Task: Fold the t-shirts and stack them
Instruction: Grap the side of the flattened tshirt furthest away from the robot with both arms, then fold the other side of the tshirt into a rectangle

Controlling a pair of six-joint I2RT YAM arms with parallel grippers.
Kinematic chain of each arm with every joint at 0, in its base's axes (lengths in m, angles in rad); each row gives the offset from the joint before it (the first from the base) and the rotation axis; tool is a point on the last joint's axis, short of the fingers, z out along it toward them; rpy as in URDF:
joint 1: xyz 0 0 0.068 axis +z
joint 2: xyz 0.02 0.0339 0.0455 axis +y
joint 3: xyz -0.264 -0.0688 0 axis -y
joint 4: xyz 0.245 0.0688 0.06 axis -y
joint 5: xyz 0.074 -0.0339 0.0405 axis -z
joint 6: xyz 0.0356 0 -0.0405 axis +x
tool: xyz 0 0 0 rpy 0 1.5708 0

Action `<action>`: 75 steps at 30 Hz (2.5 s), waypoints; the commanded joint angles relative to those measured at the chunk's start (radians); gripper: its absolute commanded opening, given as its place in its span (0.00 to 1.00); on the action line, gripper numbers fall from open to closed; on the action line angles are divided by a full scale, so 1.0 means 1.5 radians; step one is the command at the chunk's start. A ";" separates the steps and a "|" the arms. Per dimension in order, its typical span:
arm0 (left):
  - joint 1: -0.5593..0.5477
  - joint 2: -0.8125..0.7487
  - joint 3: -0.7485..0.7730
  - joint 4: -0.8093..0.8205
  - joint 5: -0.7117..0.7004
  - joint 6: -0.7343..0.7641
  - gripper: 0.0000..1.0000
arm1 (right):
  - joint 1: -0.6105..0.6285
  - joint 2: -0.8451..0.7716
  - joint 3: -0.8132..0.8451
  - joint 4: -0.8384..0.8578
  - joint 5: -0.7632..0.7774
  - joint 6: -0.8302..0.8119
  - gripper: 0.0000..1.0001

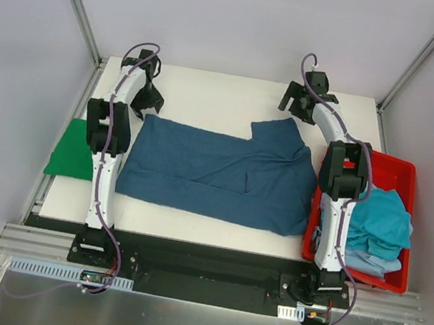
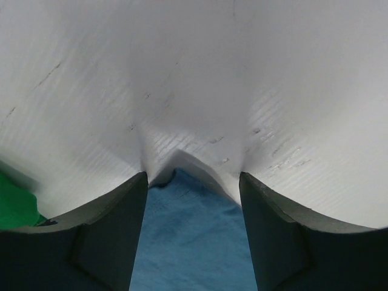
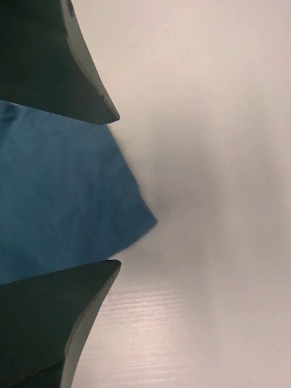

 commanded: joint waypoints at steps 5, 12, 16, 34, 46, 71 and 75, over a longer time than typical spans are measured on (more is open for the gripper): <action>-0.003 0.023 0.022 -0.063 -0.009 -0.015 0.52 | -0.005 0.071 0.112 0.049 0.071 0.002 0.96; -0.005 0.031 0.033 -0.063 -0.001 -0.005 0.35 | -0.009 0.164 0.221 0.027 0.012 0.026 0.96; -0.004 0.030 0.035 -0.065 0.006 -0.005 0.22 | -0.012 0.176 0.234 -0.005 -0.006 0.050 0.97; -0.002 -0.013 0.015 -0.072 0.007 0.014 0.03 | -0.010 0.174 0.251 -0.213 0.028 -0.032 0.34; 0.028 -0.039 0.009 -0.084 0.015 0.023 0.00 | -0.009 0.133 0.261 0.013 -0.032 -0.108 0.00; 0.026 -0.132 -0.083 -0.108 0.021 0.060 0.00 | 0.028 -0.236 -0.194 0.172 -0.144 -0.237 0.00; 0.013 -0.169 -0.129 -0.108 0.013 0.076 0.00 | 0.043 -0.339 -0.333 0.203 -0.120 -0.240 0.00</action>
